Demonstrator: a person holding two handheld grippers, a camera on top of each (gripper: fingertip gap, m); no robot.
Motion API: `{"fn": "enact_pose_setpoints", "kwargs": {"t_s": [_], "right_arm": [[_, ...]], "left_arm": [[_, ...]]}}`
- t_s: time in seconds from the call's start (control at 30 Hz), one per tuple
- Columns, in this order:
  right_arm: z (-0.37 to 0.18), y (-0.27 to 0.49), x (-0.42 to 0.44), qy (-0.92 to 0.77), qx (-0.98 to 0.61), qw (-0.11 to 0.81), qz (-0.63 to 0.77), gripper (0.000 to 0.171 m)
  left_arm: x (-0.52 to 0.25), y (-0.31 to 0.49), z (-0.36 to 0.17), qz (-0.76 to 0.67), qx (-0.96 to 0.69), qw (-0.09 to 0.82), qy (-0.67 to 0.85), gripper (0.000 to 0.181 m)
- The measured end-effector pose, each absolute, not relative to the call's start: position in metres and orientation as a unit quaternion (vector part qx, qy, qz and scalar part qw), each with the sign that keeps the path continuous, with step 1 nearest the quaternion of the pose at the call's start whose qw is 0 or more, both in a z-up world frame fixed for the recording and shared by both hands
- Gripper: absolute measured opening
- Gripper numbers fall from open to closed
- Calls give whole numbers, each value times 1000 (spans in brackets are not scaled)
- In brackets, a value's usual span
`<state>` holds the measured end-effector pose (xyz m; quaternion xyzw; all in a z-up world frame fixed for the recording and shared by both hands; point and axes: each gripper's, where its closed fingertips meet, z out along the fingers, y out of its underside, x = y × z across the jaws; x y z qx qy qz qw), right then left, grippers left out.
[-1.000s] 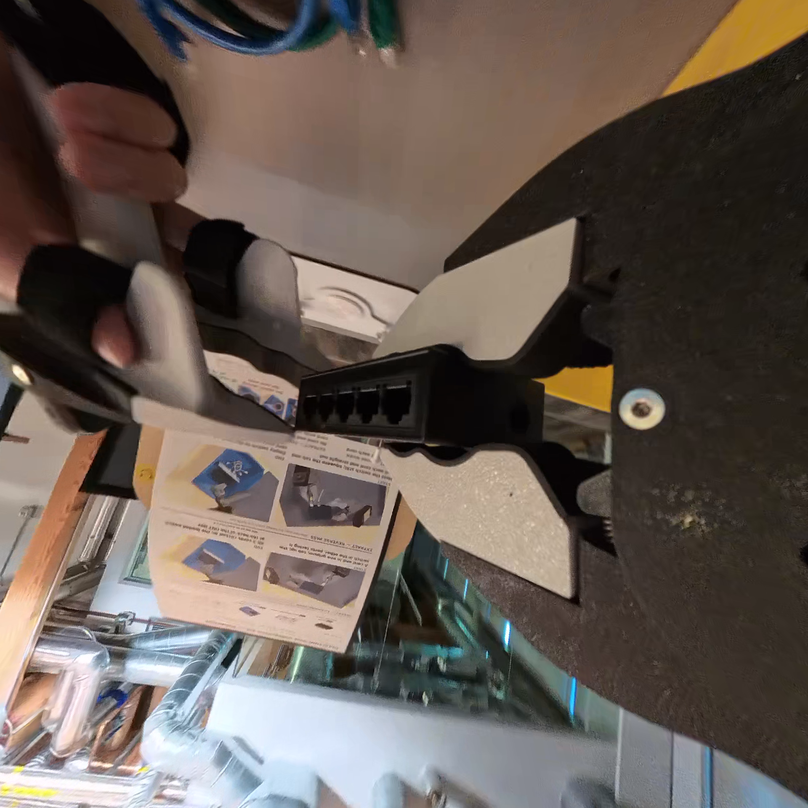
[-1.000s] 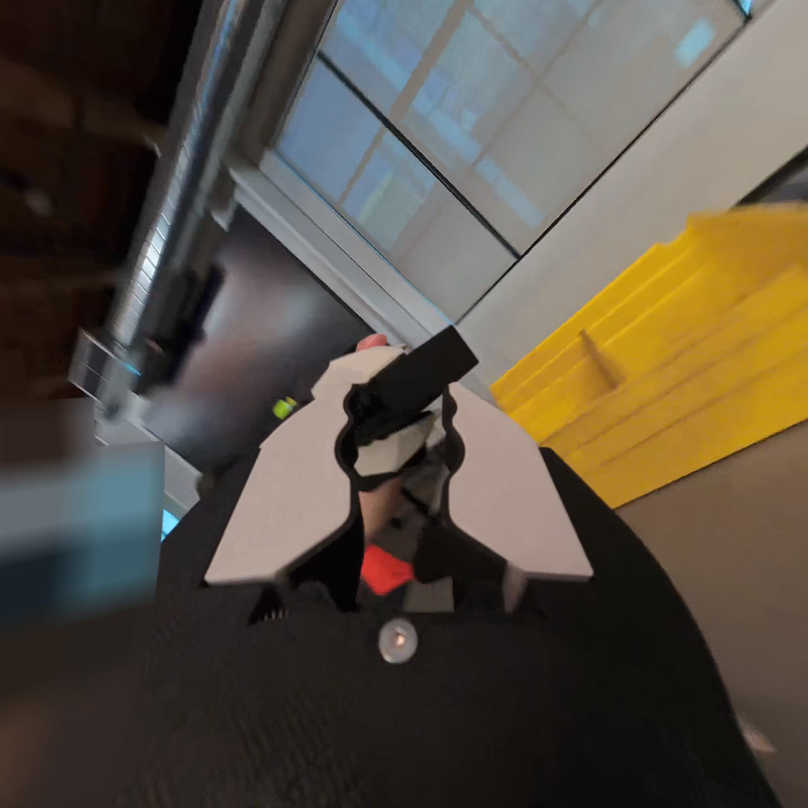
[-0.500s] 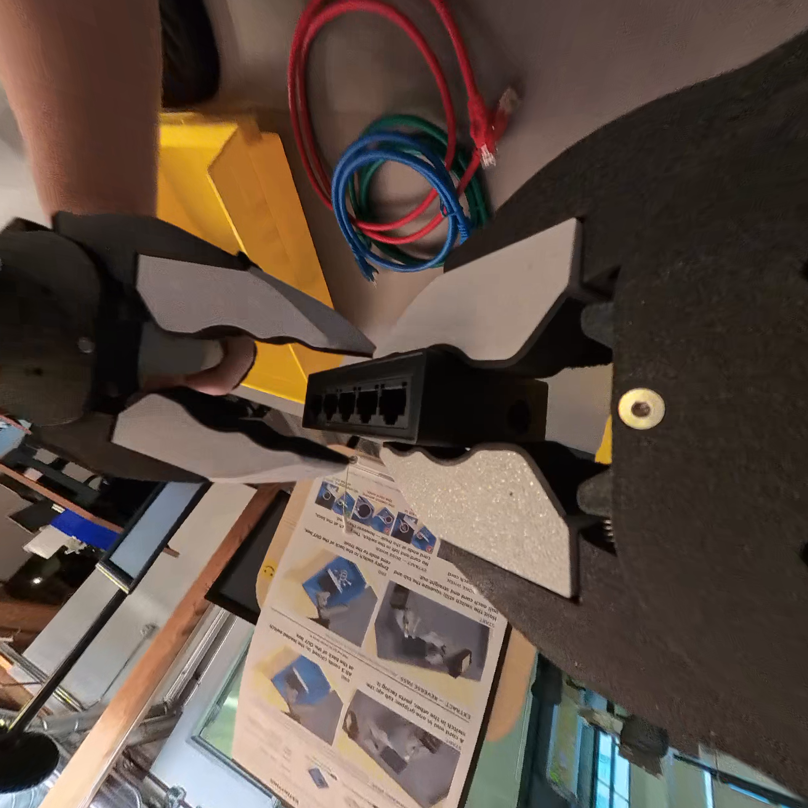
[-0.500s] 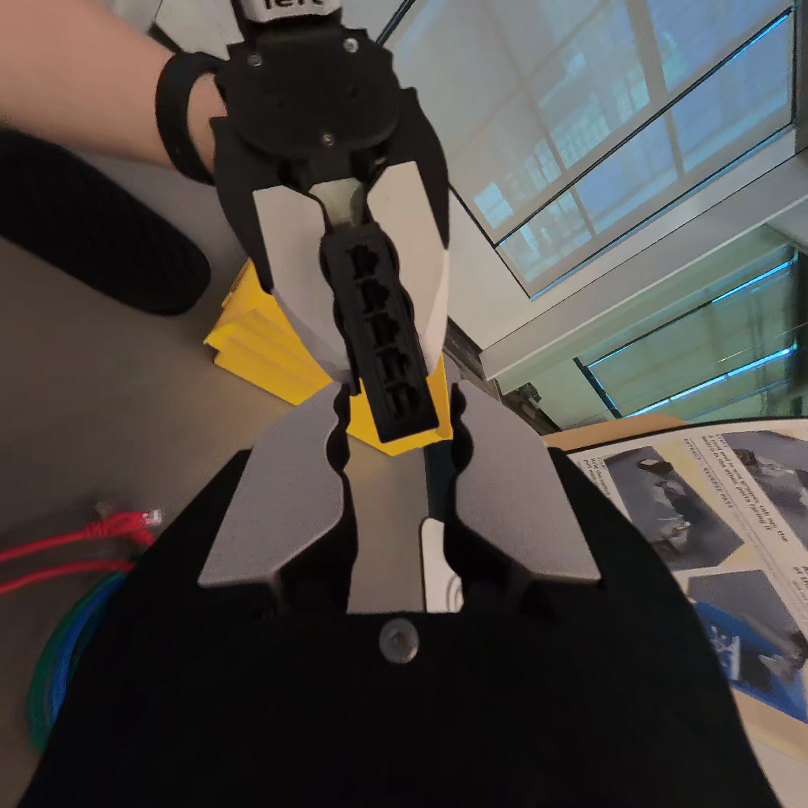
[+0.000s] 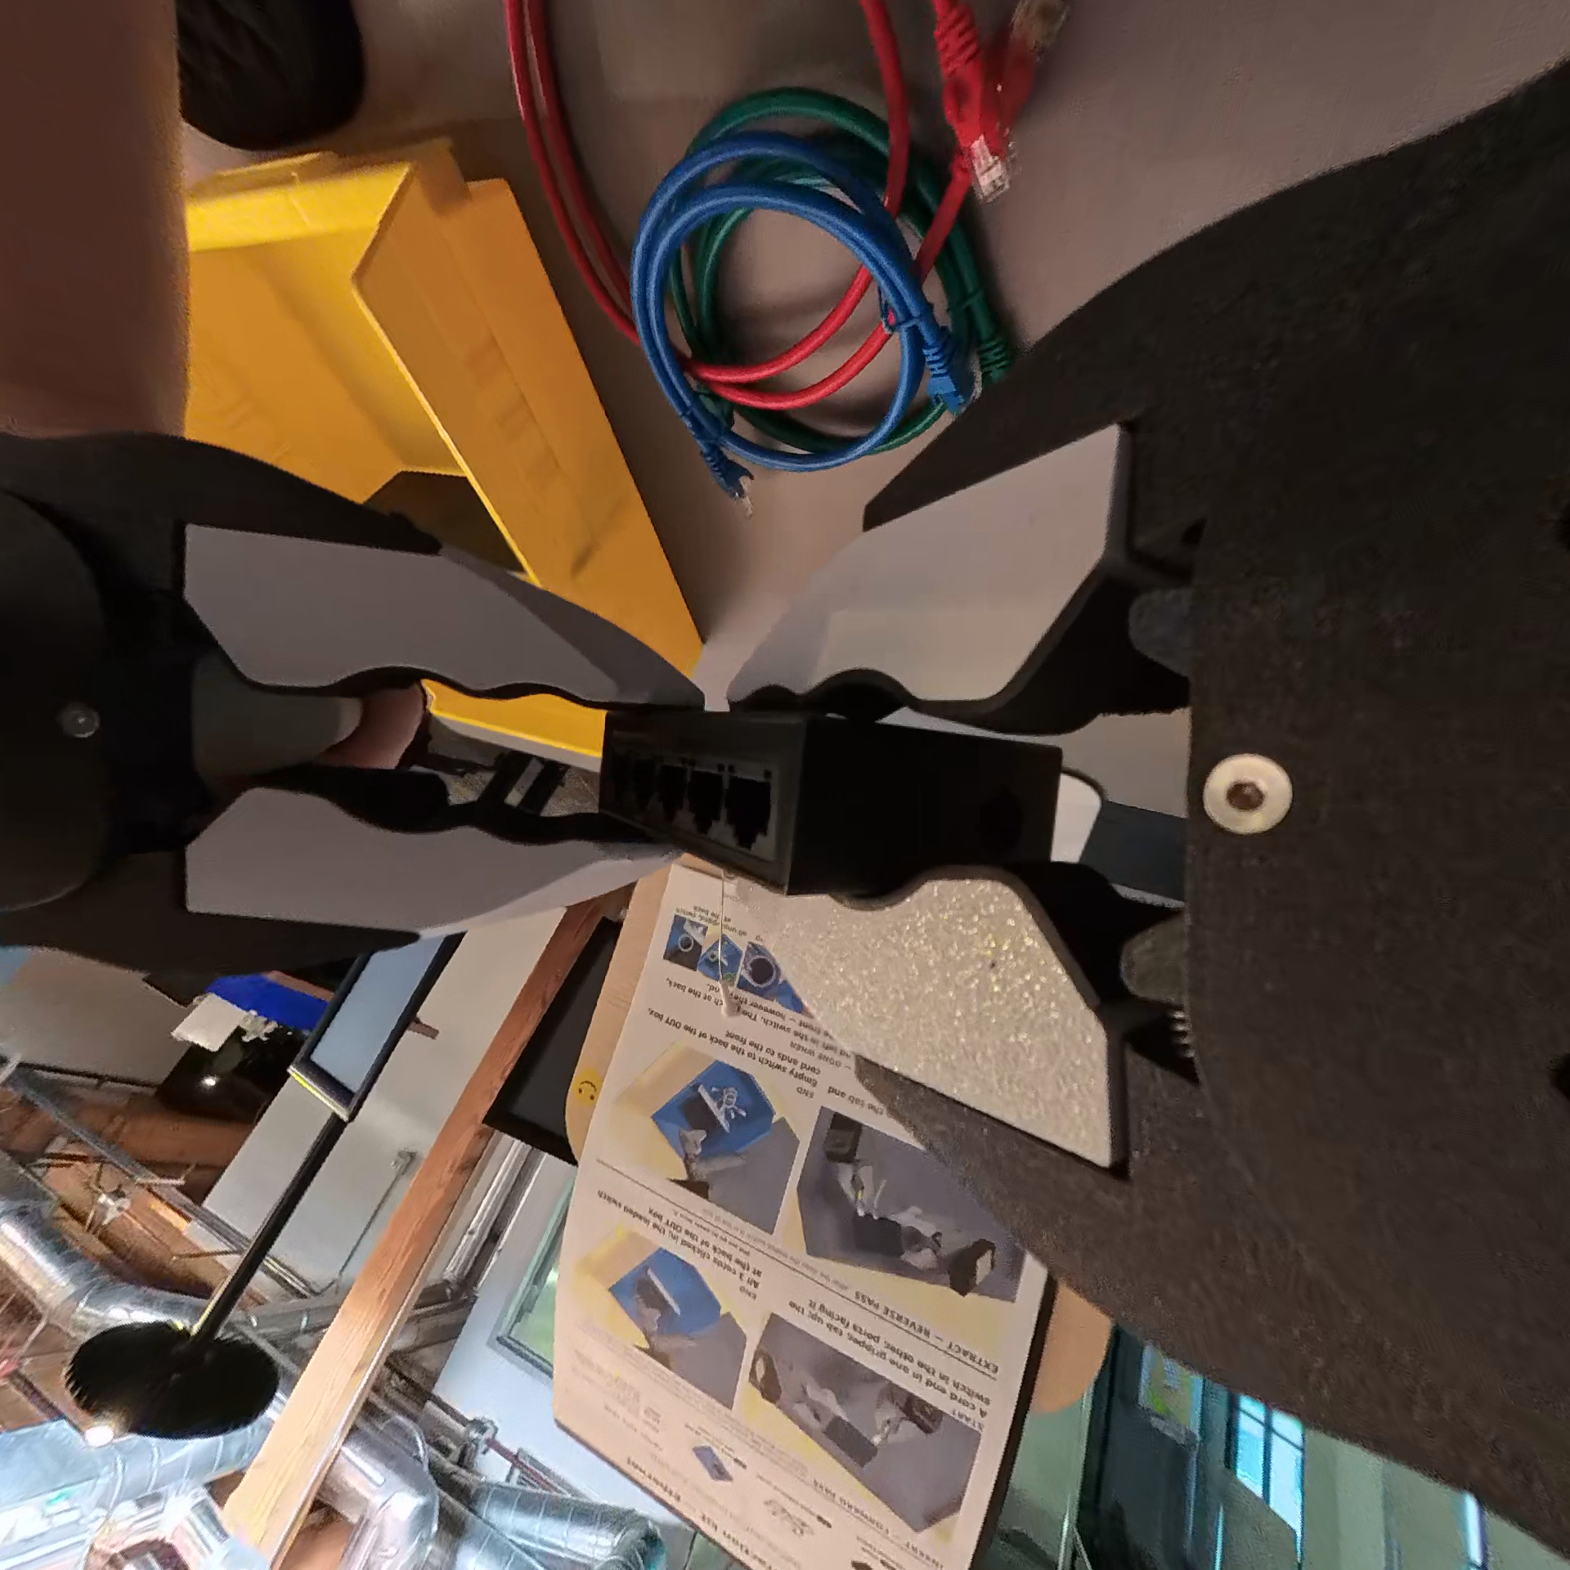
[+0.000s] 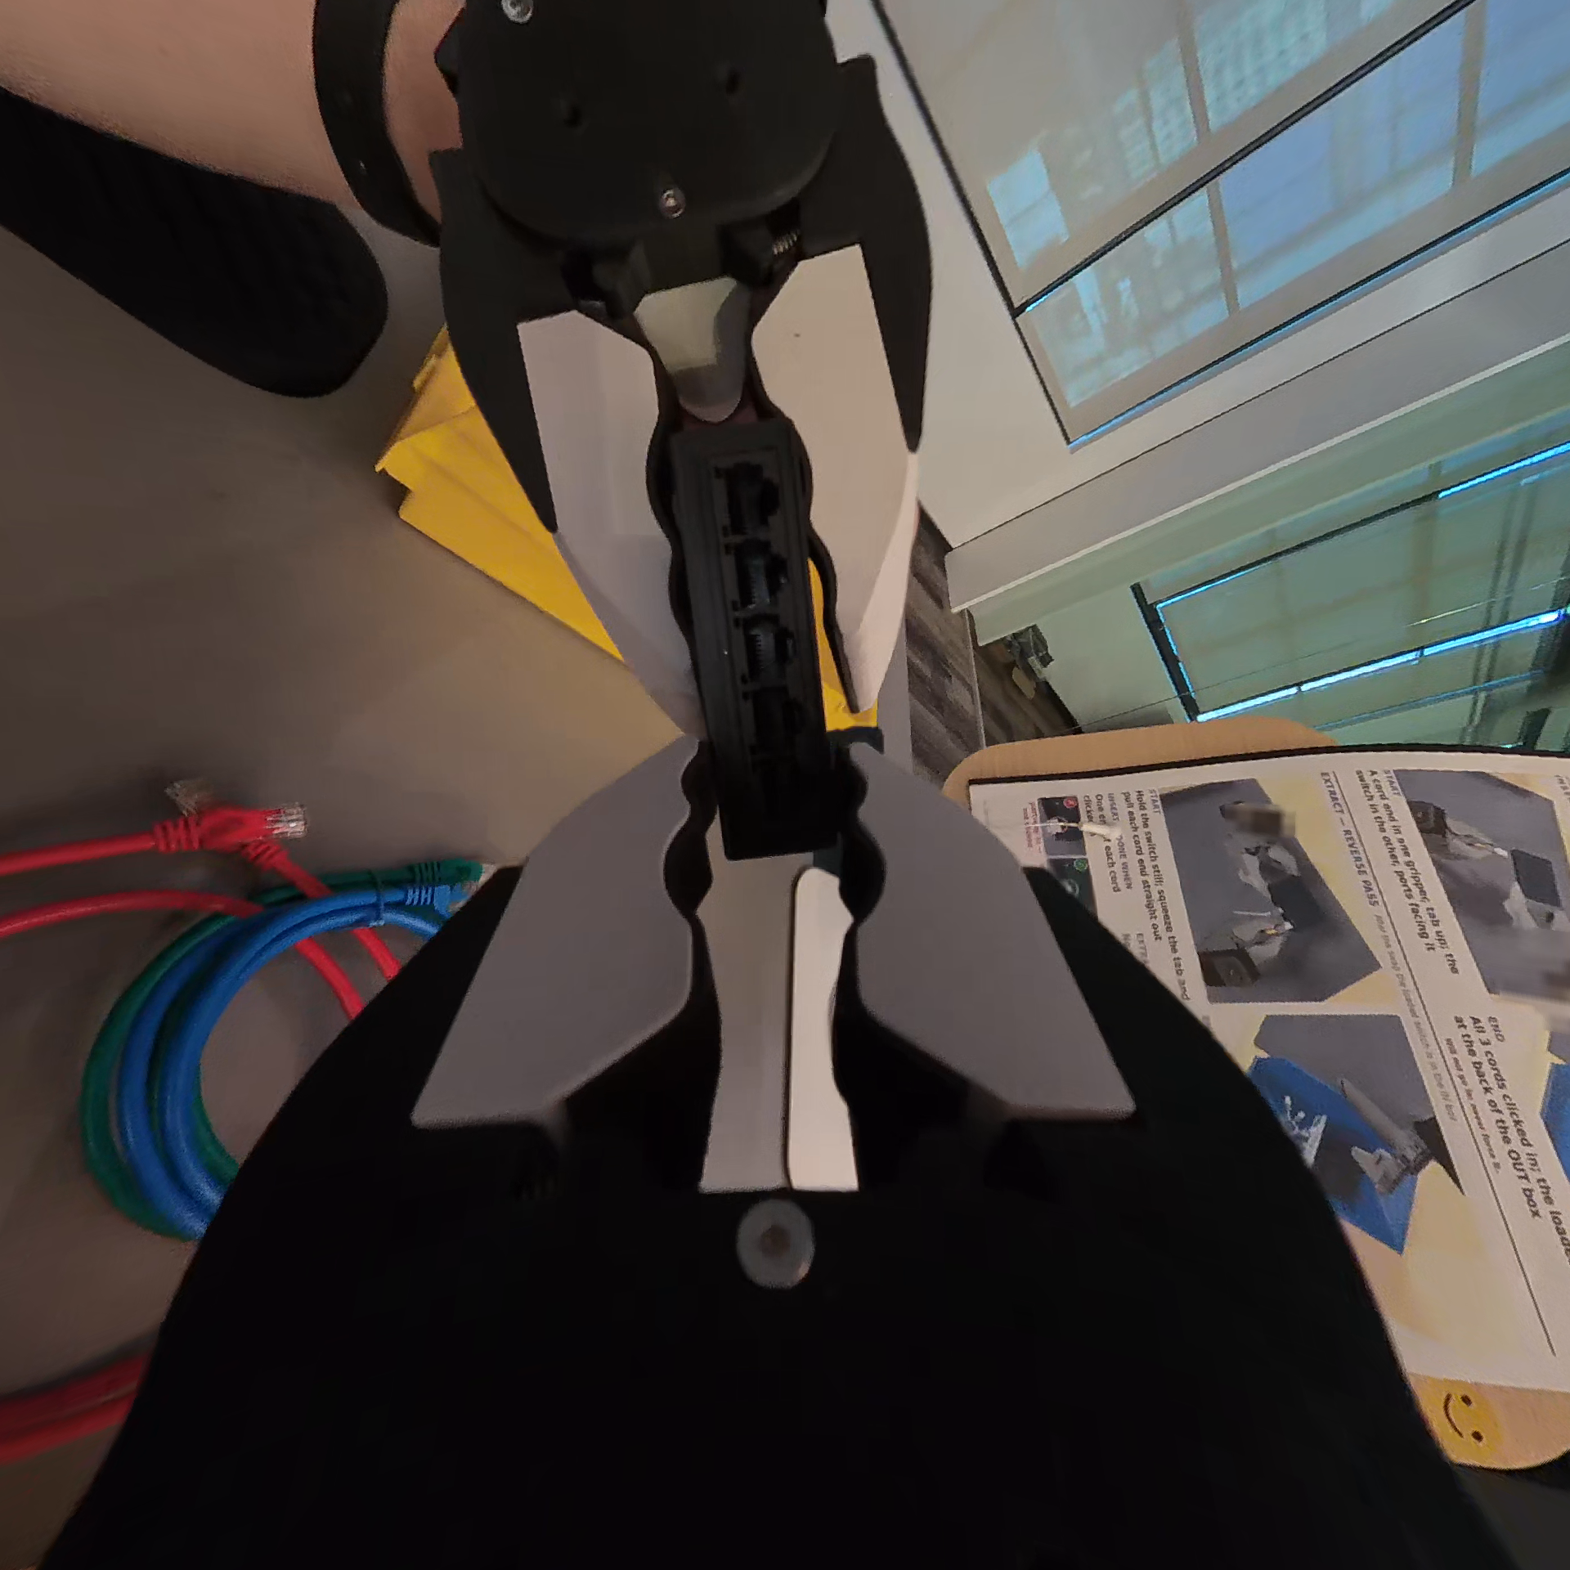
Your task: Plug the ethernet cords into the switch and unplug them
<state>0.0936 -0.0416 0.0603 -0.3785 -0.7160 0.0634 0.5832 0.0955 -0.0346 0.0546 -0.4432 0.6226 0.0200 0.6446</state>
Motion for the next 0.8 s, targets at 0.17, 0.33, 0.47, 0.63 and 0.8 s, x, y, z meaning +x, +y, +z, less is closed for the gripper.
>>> {"fn": "enact_pose_setpoints", "kwargs": {"t_s": [0.17, 0.33, 0.47, 0.63, 0.8], "right_arm": [[57, -41, 92, -726, -381, 573, 19, 27], [61, -44, 87, -724, -365, 584, -28, 28], [73, -46, 84, -702, -361, 614, -23, 37], [94, -45, 97, -660, -396, 637, 47, 42], [125, -48, 106, -584, -447, 646, 203, 36]], "left_arm": [[92, -33, 50, 16, -438, 650, 620, 30], [86, -35, 54, 40, -424, 666, 613, 29], [78, -35, 67, 39, -419, 686, 594, 30], [52, -29, 95, 50, -425, 717, 550, 29], [21, -33, 130, 72, -425, 751, 500, 29]]}}
